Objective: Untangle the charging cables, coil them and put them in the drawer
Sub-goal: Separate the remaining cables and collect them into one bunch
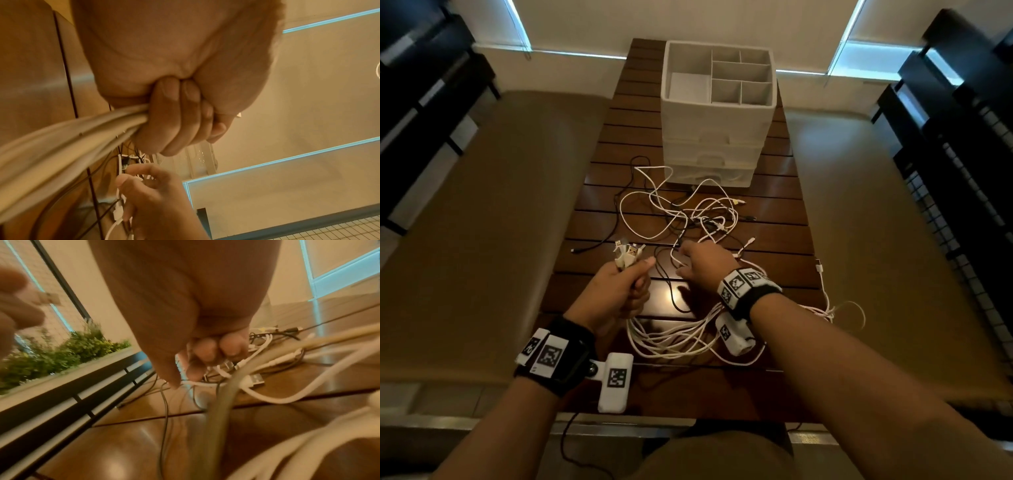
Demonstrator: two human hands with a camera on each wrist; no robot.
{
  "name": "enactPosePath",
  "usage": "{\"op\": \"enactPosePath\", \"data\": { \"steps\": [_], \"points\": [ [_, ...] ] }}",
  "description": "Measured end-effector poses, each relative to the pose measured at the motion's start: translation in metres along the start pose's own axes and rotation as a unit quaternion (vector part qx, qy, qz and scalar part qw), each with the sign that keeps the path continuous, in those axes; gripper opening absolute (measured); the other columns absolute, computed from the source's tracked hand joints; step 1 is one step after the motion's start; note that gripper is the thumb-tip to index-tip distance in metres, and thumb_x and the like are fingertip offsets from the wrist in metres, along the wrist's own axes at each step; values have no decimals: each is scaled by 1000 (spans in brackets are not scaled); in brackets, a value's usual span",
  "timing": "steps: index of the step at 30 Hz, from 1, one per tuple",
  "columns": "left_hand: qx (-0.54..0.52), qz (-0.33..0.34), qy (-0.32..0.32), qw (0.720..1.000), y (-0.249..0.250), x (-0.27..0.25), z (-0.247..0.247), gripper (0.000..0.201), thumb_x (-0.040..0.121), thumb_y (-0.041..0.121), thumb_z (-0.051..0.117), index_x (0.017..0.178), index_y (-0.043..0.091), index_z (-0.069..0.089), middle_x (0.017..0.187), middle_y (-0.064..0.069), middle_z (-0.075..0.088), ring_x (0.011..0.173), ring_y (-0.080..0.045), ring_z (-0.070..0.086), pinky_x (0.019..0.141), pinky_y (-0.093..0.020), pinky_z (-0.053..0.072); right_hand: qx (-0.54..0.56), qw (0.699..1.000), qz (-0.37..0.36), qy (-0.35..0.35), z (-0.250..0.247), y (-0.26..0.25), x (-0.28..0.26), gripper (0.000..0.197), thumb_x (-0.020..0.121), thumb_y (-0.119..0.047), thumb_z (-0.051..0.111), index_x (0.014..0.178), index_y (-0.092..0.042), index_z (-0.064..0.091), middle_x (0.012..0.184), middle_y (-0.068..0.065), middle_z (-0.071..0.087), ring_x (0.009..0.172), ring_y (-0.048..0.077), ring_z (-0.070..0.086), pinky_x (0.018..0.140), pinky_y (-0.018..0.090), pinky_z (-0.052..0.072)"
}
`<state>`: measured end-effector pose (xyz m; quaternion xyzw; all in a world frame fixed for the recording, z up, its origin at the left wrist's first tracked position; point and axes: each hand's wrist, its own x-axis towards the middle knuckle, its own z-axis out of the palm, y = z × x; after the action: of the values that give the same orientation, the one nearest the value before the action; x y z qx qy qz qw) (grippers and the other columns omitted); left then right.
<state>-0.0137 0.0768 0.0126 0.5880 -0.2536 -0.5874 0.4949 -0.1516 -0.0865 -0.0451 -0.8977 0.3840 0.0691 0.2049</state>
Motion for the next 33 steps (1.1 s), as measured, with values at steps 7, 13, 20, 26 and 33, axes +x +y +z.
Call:
{"op": "enactPosePath", "data": {
  "steps": [7,13,20,26,33],
  "points": [
    [-2,7,22,1000,7,6,-1,45,109,29,51,66,17,43,59,-1,27,43,-11,25,38,-18,23,34,998,53,31,-3,-5,18,12,96,-24,62,97,-17,72,93,5,70,88,26,70,81,45,62],
    [-3,12,62,998,12,15,-3,45,107,34,56,66,16,50,56,-2,27,41,-11,24,41,-17,19,400,900,105,135,-70,-16,2,12,100,-15,64,92,-13,73,69,5,73,48,6,65,47,23,48],
    [-16,30,41,999,24,22,10,42,108,35,52,72,13,53,54,2,26,40,-9,22,38,-16,20,562,798,44,211,-154,-35,-20,15,108,-15,48,109,-1,53,67,9,64,33,15,44,33,18,30],
    [-21,37,25,999,29,28,13,42,107,35,52,73,12,54,52,3,26,39,-7,22,38,-16,19,478,826,-18,298,-188,-37,-26,25,107,-25,57,101,0,59,75,6,57,53,10,54,49,24,47],
    [-19,46,0,999,30,39,14,43,106,40,54,72,13,57,54,2,26,42,-9,21,40,-19,17,364,888,29,281,-182,-21,-21,25,101,-29,64,89,-8,65,84,5,58,66,13,56,61,30,48]
  ]
}}
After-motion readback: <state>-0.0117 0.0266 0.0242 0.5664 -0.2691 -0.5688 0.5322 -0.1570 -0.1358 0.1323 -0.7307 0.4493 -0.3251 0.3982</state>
